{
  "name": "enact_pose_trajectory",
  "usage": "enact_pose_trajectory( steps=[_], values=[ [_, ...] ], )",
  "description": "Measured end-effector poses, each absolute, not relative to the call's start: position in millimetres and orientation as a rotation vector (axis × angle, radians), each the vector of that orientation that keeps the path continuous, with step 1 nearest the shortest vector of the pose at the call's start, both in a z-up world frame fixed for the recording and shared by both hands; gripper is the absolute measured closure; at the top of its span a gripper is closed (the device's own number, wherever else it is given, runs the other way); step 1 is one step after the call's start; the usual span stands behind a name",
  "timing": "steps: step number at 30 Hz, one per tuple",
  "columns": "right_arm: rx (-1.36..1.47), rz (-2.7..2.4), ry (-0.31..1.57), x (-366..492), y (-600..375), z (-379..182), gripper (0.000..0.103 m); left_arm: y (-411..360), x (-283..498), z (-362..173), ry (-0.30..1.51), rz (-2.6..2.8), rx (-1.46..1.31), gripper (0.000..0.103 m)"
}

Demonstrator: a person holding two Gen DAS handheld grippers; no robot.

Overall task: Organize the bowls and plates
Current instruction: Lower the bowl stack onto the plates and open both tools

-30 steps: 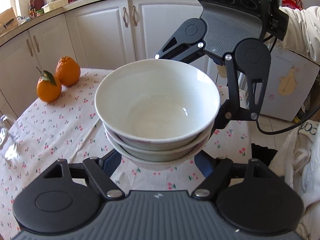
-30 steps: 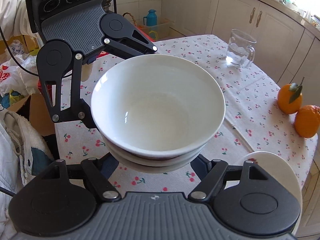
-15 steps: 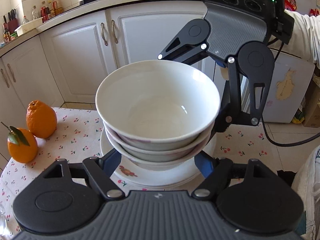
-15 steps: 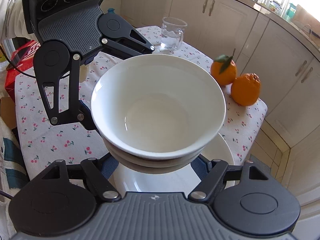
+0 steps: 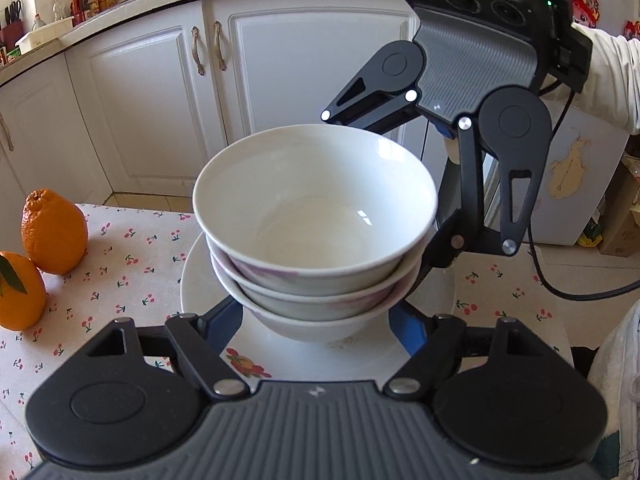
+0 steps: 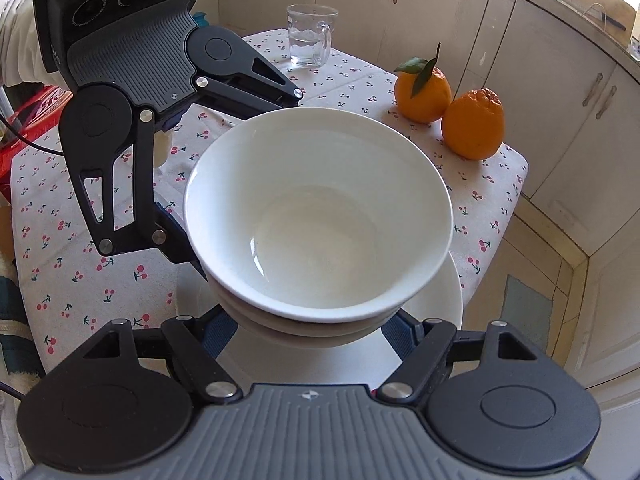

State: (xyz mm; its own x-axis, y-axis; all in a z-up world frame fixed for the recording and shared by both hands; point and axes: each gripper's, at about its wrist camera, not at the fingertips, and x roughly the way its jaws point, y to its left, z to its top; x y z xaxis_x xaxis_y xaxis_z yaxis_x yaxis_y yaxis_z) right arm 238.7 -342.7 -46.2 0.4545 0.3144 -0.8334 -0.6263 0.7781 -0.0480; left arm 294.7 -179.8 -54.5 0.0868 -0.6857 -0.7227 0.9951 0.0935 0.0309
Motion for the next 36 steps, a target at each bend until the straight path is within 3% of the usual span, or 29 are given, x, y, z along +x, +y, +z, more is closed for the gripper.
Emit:
enact_pose_trajectory(
  steps=[17, 18, 20, 22, 26, 28, 36],
  values=[
    [-0.36, 0.59, 0.93, 239.5, -345.7, -51.1, 0.021, -179.4, 295.3, -60.9, 0.626, -1.362, 0.609, 0.022],
    [-0.356, 0.588, 0.929, 238.9, -346.2, -51.0, 0.02, -178.1, 292.5, -60.2, 0.607, -1.356, 0.613, 0.021],
    [-0.342, 0.584, 0.923, 236.8, -347.2, -50.0, 0.009, -174.0, 287.2, -57.4, 0.578, -1.346, 0.608, 0.011],
    [-0.336, 0.58, 0.905, 232.2, -346.7, -46.6, 0.003, -168.3, 282.1, -53.7, 0.559, -1.323, 0.592, 0.01],
    [-0.328, 0.525, 0.895, 220.6, -345.1, -42.3, 0.001, -151.7, 266.8, -42.9, 0.508, -1.242, 0.55, 0.008],
    [-0.308, 0.478, 0.897, 212.5, -342.2, -40.6, 0.001, -141.0, 254.4, -34.4, 0.455, -1.184, 0.513, 0.001],
    [-0.123, 0.061, 0.843, 162.1, -320.3, -21.4, 0.0, -109.7, 198.2, -9.3, 0.357, -0.855, 0.307, 0.0]
  ],
)
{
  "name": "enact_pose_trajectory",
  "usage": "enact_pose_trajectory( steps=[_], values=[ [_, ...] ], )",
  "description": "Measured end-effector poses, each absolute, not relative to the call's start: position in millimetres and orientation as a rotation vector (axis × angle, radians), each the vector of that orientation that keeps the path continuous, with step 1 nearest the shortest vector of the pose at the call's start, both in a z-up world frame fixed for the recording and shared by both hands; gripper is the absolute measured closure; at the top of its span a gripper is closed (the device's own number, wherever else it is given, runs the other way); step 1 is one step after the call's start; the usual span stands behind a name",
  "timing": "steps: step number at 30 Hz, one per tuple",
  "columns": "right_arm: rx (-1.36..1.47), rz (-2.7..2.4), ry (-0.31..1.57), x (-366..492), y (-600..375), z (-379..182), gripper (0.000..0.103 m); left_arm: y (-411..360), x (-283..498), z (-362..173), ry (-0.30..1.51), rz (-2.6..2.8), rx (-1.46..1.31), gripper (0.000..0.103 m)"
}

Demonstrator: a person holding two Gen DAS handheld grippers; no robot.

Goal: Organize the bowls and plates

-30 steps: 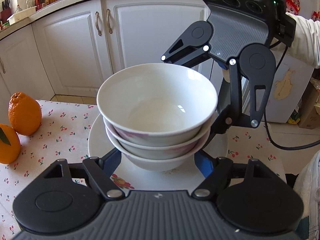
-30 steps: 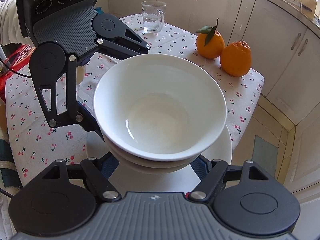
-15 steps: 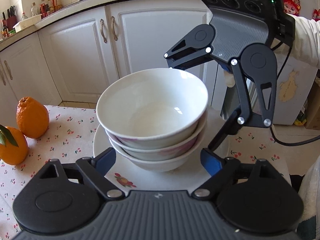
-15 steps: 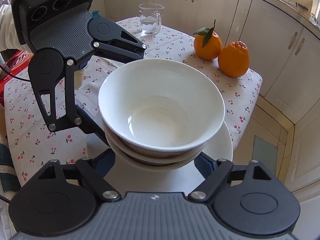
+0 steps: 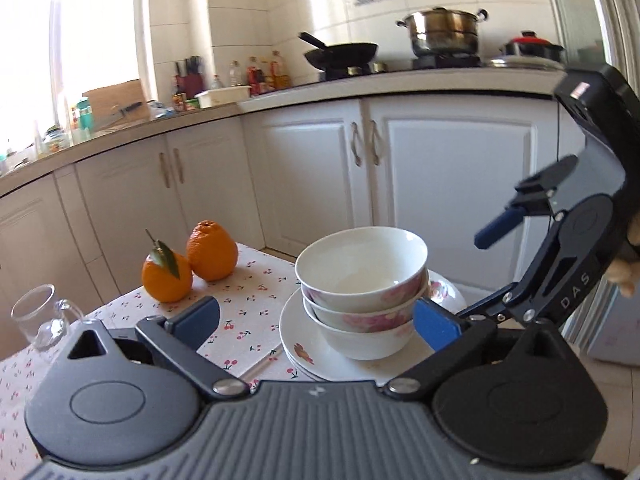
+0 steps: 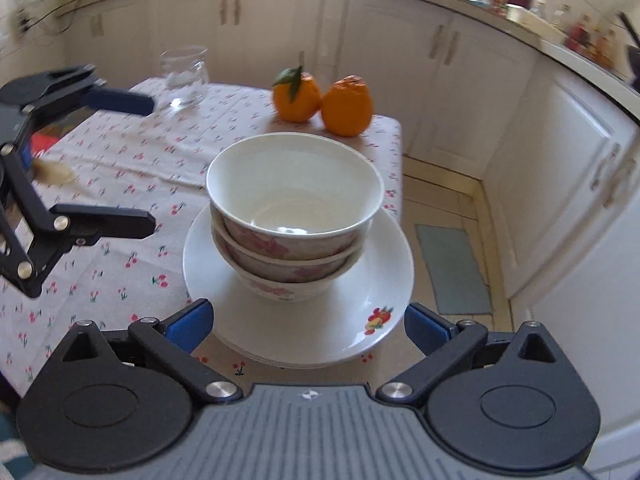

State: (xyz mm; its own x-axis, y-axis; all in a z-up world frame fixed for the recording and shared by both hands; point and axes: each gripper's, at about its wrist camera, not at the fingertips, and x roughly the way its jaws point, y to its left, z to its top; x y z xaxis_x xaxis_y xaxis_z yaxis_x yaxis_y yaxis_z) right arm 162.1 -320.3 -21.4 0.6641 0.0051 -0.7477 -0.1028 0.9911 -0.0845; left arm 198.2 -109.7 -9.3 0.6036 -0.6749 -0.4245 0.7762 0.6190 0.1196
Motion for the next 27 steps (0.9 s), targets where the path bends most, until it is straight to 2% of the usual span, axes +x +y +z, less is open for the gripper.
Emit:
enact_pose_trajectory(
  steps=[7, 15, 27],
  values=[
    [0.147, -0.236, 0.727, 103.8, -307.1, -2.0, 0.0, -95.5, 180.0, 10.6, 0.482, -0.6, 0.151, 0.0],
    [0.097, -0.33, 0.636, 78.6, -281.9, 13.5, 0.0, -84.9, 158.8, 13.0, 0.526, -0.51, 0.129, 0.0],
    [0.074, -0.378, 0.597, 72.4, -269.6, 17.5, 0.0, -88.2, 150.3, 11.8, 0.534, -0.451, 0.131, 0.0]
  ],
)
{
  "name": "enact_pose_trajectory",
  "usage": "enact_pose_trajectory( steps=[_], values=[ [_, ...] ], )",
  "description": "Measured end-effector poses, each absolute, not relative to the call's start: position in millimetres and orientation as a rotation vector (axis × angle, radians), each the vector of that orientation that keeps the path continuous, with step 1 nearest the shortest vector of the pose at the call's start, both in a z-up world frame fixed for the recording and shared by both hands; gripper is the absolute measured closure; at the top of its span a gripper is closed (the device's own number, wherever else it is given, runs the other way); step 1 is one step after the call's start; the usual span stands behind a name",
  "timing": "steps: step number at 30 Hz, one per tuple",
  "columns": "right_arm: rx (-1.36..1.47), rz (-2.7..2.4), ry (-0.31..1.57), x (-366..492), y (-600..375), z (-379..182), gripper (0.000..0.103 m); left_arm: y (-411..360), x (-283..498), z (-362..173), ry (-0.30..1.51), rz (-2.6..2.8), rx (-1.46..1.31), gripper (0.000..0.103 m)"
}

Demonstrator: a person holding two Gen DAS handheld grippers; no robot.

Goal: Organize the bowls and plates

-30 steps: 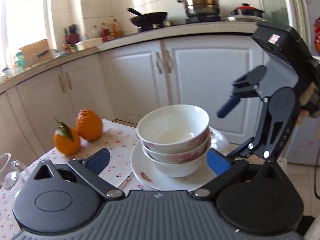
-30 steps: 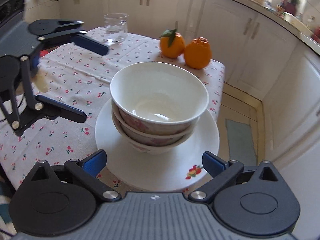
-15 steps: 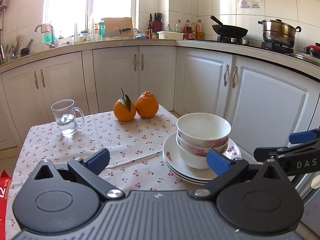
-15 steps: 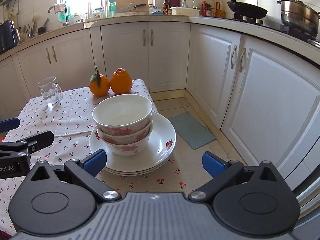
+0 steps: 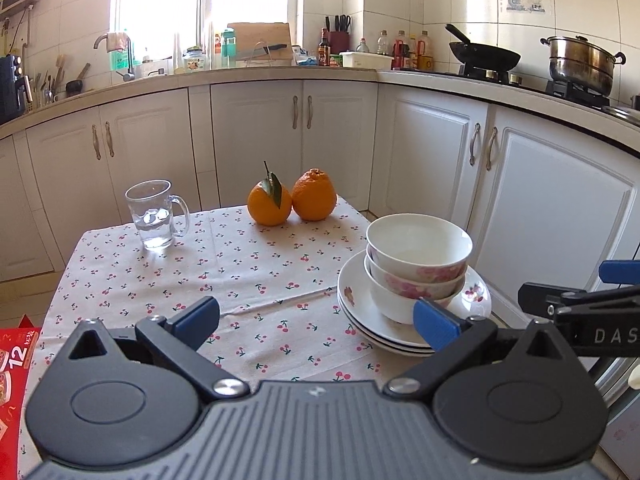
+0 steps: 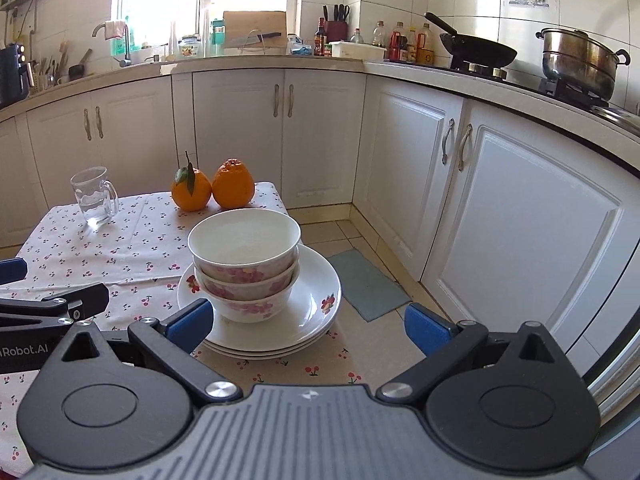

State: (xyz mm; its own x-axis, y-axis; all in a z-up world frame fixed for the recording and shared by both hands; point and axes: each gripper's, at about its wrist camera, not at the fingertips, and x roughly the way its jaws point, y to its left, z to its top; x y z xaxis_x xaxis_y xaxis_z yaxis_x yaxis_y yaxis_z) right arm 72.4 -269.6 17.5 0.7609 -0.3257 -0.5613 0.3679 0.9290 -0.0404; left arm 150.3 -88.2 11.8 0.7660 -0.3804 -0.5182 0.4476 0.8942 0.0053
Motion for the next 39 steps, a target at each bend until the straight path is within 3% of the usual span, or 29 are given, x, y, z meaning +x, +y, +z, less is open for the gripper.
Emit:
enact_pose_trajectory(
  steps=[39],
  values=[
    [0.057, -0.386, 0.58, 67.7, -260.7, 19.5, 0.0, -87.8, 148.0, 13.9, 0.537, -0.428, 0.118, 0.001]
  ],
)
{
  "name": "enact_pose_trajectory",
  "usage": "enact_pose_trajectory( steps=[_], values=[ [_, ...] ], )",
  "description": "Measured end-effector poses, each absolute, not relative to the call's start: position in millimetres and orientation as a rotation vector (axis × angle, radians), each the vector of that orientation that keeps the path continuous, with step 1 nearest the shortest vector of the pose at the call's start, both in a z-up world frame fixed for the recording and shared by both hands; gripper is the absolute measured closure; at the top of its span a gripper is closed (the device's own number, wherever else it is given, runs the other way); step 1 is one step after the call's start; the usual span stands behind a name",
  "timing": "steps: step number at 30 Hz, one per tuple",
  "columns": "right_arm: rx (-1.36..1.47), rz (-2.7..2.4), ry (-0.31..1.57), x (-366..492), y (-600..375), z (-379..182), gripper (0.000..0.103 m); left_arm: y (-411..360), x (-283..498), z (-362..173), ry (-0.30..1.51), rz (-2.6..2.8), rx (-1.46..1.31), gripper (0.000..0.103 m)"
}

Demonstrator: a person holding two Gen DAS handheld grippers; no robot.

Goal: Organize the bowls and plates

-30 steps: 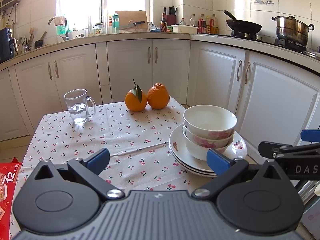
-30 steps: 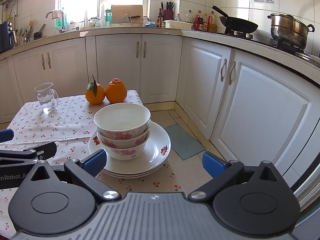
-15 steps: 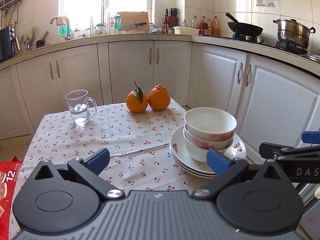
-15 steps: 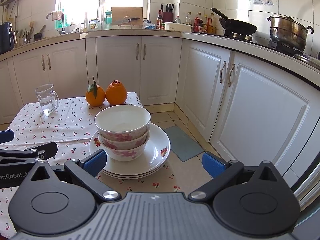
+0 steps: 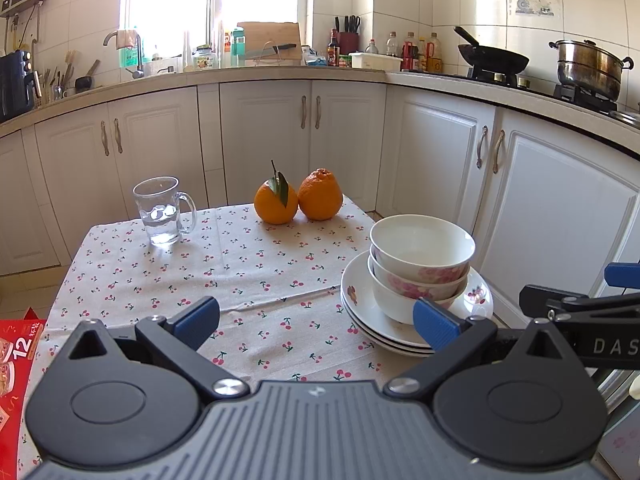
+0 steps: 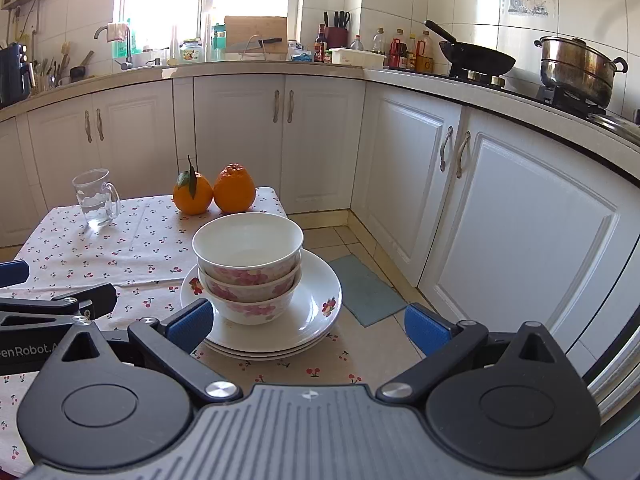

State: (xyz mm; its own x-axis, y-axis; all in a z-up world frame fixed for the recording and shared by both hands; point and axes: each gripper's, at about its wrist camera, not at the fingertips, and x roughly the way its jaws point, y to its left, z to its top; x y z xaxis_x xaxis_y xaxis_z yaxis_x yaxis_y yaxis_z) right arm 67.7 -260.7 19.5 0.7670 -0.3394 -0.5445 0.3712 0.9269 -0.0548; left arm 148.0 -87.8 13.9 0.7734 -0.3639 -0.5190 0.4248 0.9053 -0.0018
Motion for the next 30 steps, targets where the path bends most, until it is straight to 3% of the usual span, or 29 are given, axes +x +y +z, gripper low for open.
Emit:
enact_pose_trajectory(
  steps=[30],
  values=[
    [0.041, -0.396, 0.563, 64.4, -257.5, 22.0, 0.0, -88.1, 144.3, 14.2, 0.531, -0.408, 0.115, 0.001]
  ],
)
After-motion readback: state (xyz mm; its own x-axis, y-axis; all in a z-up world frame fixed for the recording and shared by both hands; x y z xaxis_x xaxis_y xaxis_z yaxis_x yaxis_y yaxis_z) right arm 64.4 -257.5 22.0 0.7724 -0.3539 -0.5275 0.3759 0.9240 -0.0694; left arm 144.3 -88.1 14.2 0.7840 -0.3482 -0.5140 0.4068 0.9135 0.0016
